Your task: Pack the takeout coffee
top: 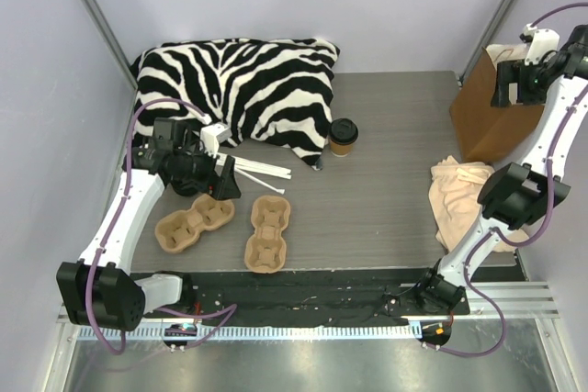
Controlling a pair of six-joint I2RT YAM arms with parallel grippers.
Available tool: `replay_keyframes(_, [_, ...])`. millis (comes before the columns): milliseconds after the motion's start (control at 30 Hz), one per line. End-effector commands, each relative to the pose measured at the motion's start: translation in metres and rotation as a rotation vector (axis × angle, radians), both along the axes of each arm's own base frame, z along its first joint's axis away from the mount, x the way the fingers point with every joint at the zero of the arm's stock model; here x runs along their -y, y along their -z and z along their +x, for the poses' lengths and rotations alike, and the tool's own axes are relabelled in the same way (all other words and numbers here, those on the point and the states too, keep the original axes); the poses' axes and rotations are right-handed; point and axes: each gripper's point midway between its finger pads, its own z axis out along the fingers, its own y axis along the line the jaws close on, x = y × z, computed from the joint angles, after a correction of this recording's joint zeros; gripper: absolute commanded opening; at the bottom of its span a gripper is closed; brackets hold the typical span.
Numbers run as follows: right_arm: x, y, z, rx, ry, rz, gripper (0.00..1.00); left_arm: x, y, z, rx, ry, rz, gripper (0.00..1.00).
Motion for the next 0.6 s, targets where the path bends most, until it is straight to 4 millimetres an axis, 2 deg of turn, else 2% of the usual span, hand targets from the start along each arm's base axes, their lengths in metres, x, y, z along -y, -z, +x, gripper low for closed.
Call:
replay_keyframes(0, [-0.018,-0.010,0.000,0.011,-0.086,-0.031,0.91,0.004,-0.007,0.004,0.045,0.013,-0.018,0.87])
replay_keyframes(100, [-0.032,0.004,0.005,-0.024,-0.123,-0.024,0.78,0.002,-0.005,0.009,0.045,-0.009,-0.009,0.87])
replay_keyframes(133, [-0.031,0.007,0.006,-0.036,-0.117,-0.030,0.66,0.002,-0.005,0.010,0.046,-0.012,-0.009,0.87])
replay_keyframes(200, [-0.036,0.006,0.009,-0.034,-0.125,-0.038,0.55,0.002,-0.007,0.011,0.050,-0.017,-0.013,0.86])
replay_keyframes(233, [-0.036,0.003,0.009,-0.030,-0.121,-0.048,0.46,0.002,-0.009,0.011,0.053,-0.018,-0.012,0.87])
replay_keyframes(300, [-0.037,-0.006,0.007,-0.014,-0.119,-0.059,0.37,0.001,-0.012,0.010,0.069,-0.018,-0.010,0.87])
replay_keyframes(333, [-0.037,-0.009,0.006,-0.010,-0.119,-0.063,0.25,0.000,-0.011,0.010,0.074,-0.027,-0.004,0.87])
replay_keyframes(433, [-0.042,-0.026,-0.004,0.016,-0.123,-0.080,0.03,-0.001,-0.013,0.012,0.099,-0.037,-0.002,0.87])
replay_keyframes(567, [-0.052,-0.058,-0.020,0.086,-0.135,-0.111,0.01,0.000,-0.015,0.014,0.095,-0.038,-0.008,0.87])
